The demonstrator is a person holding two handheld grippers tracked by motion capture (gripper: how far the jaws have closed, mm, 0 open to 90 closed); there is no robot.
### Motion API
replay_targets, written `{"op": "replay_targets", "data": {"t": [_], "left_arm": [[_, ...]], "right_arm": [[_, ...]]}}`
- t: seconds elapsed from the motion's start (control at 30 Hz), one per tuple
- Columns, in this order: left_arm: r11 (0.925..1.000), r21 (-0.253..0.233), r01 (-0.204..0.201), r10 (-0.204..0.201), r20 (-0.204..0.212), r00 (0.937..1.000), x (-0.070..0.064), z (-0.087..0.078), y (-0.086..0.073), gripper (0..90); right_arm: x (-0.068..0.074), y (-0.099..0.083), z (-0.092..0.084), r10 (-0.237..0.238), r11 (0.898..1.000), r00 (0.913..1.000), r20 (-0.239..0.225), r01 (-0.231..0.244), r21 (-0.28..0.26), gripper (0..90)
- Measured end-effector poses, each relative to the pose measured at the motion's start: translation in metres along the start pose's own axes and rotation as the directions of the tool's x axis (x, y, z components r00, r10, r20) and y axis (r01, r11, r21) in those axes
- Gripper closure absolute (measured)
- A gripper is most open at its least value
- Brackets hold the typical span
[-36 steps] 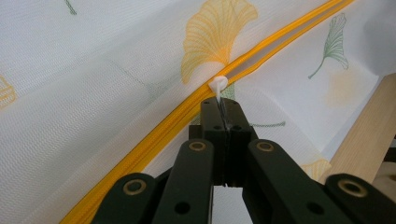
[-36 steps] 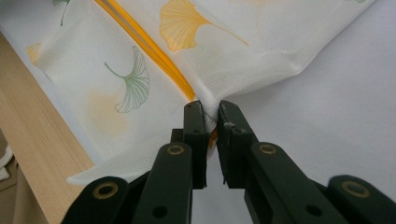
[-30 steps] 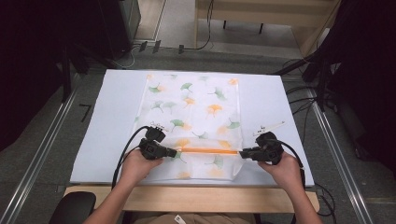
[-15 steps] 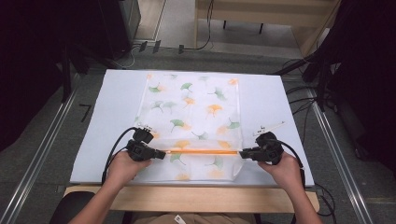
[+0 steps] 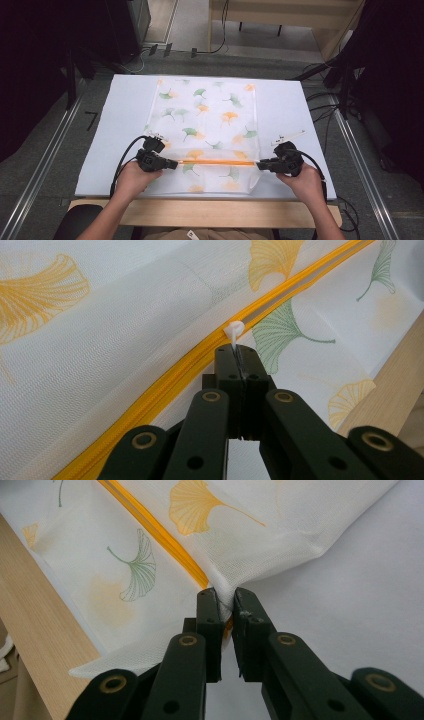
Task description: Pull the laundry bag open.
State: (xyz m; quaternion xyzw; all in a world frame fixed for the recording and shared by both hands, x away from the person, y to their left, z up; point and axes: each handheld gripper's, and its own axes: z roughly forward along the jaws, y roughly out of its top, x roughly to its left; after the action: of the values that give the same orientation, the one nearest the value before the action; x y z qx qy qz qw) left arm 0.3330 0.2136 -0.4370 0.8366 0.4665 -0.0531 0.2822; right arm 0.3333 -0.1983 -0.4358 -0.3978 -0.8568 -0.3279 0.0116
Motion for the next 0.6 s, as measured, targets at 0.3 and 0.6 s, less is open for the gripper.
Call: {"op": "replay_targets", "data": {"t": [0.3,0.6], "left_arm": [[1.0,0.002,-0.001,0.002,-0.006,1.0,-0.0008,0.001,-0.0001,90.0],[0.9999,0.011,0.01,-0.01,-0.015,0.9998,0.0024,-0.002,-0.0016,90.0]], "right_arm": [[0.0001,0.0001,0.0008,0.004,1.0,1.0,0.001,-0.004,0.005,84.9],[-0.0004,-0.0002,0.0008,0.006,1.0,1.0,-0.002,-0.006,0.005,84.8]]}}
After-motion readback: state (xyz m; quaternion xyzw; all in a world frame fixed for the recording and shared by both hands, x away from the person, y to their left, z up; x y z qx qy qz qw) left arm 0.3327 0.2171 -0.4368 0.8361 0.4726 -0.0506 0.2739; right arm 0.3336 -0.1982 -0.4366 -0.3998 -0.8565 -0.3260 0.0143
